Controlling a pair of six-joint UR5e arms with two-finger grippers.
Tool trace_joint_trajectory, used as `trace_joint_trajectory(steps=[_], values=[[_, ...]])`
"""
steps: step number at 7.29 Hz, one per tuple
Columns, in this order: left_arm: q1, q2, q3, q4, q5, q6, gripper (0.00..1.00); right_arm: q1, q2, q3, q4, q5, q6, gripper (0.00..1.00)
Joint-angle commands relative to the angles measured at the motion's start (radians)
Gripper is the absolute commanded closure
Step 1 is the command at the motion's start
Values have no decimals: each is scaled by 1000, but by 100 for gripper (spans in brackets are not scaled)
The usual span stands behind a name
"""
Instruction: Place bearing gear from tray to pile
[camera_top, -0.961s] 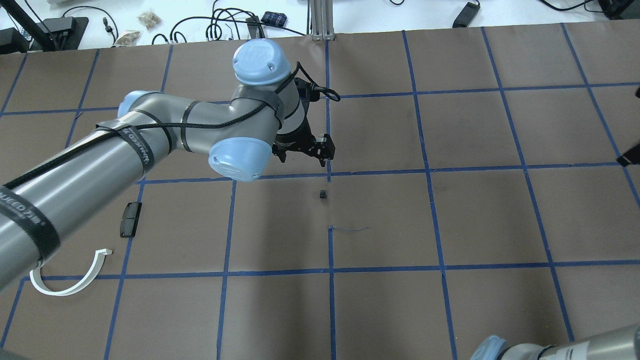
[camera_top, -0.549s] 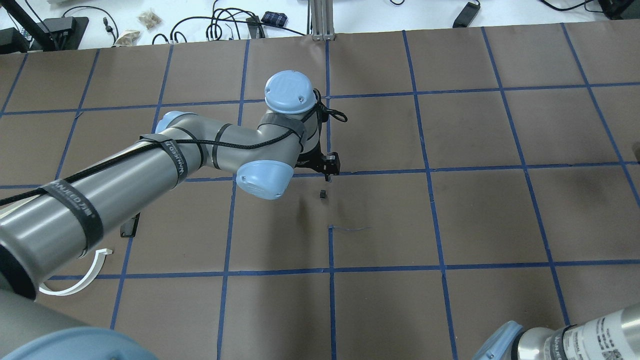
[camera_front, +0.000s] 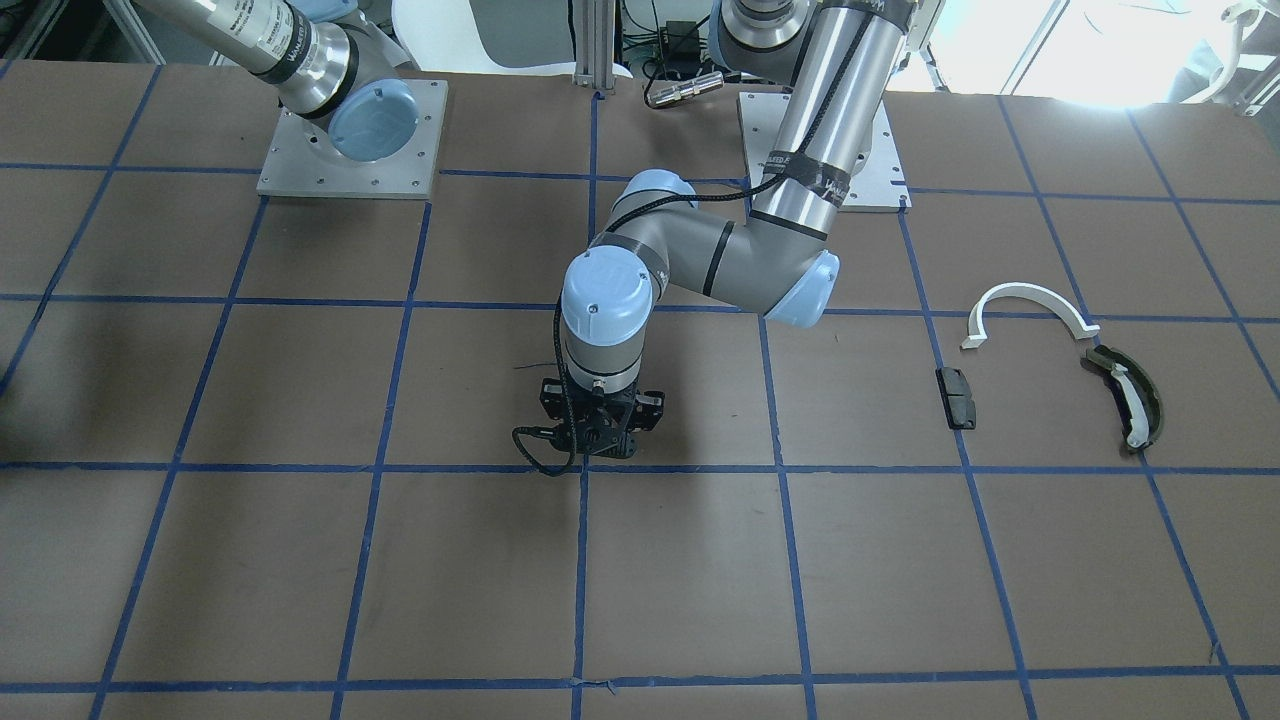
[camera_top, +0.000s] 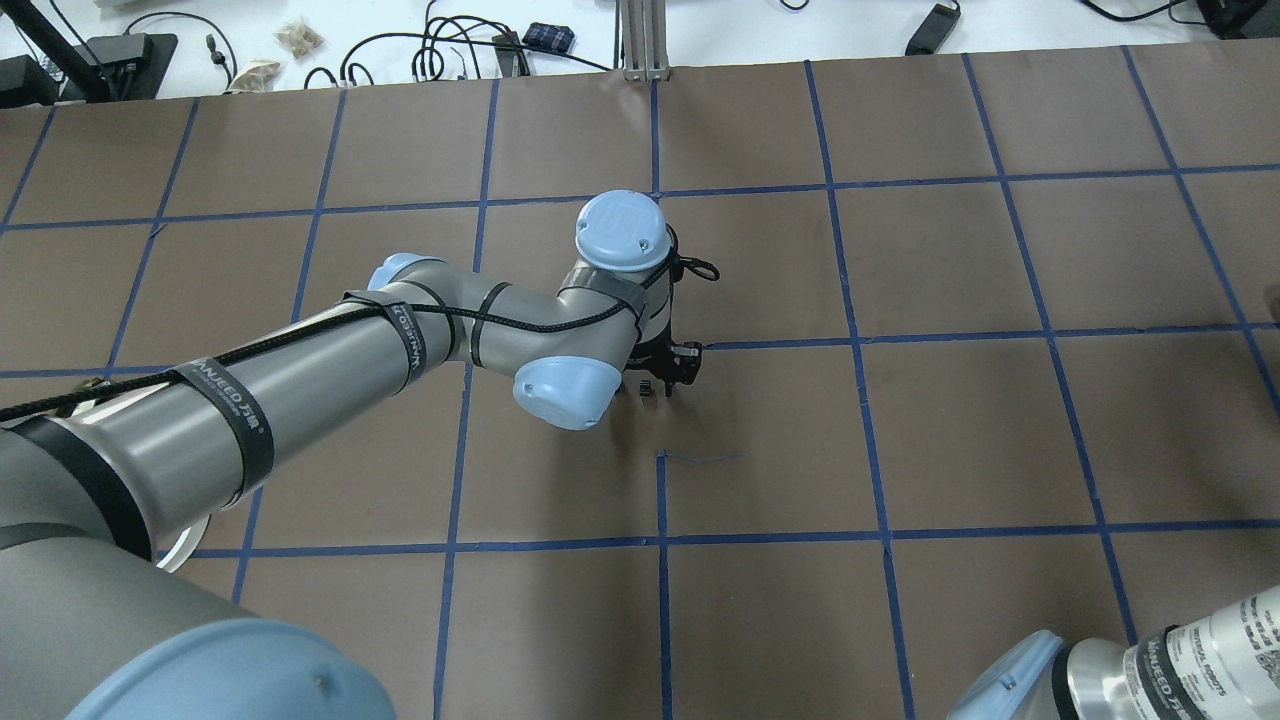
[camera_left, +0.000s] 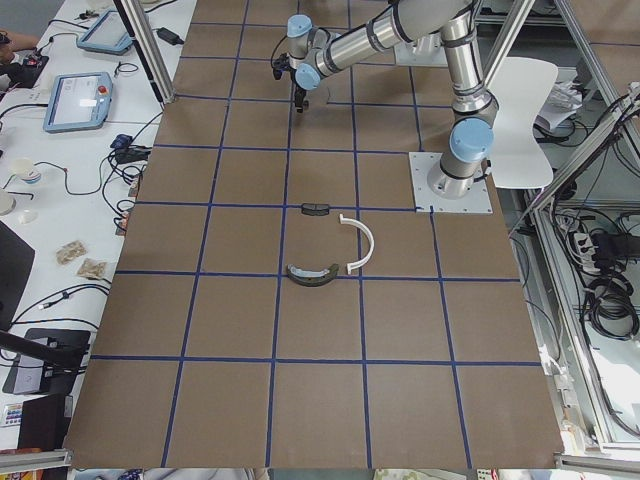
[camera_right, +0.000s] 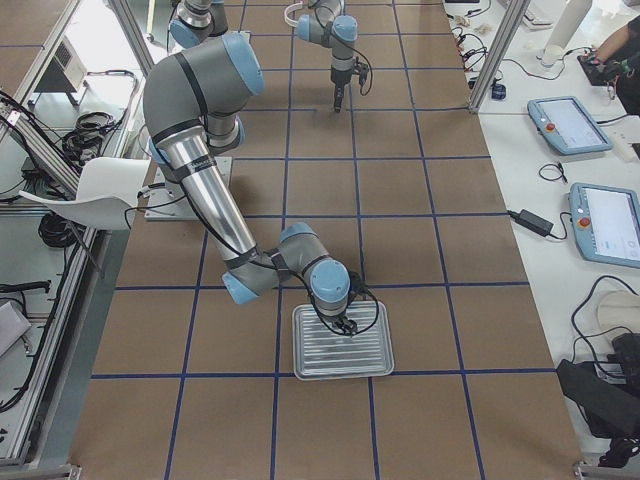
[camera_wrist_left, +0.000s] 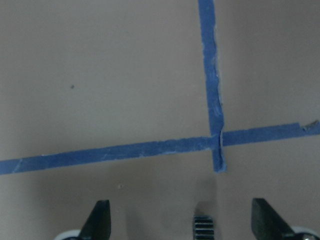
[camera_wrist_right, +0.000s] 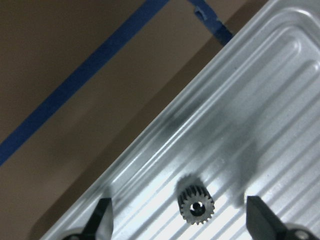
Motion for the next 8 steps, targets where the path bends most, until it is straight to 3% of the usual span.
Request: trace_joint_trajectory(steps=[1,2,3,5,7,8], values=[[1,21,5,-13,-24,-3,100,-1,-2,-2,-7,-2,-6,50],[-1,26,0,-16,-24,-1,100,0,-3,0,-1,-2,-17,82],[7,27,3,-16,-24,3,100,2,-8,-2,4,-1,-18,100],[104,87,53,-136,-38,28,100,3,-26,-3,40,-2,-6,100],[355,171,64,-316,-21,301,100,34,-162,-3,158,10,61,100],[469,226,48,-350,39,425,100,122,-266,0,257,1,147,100]])
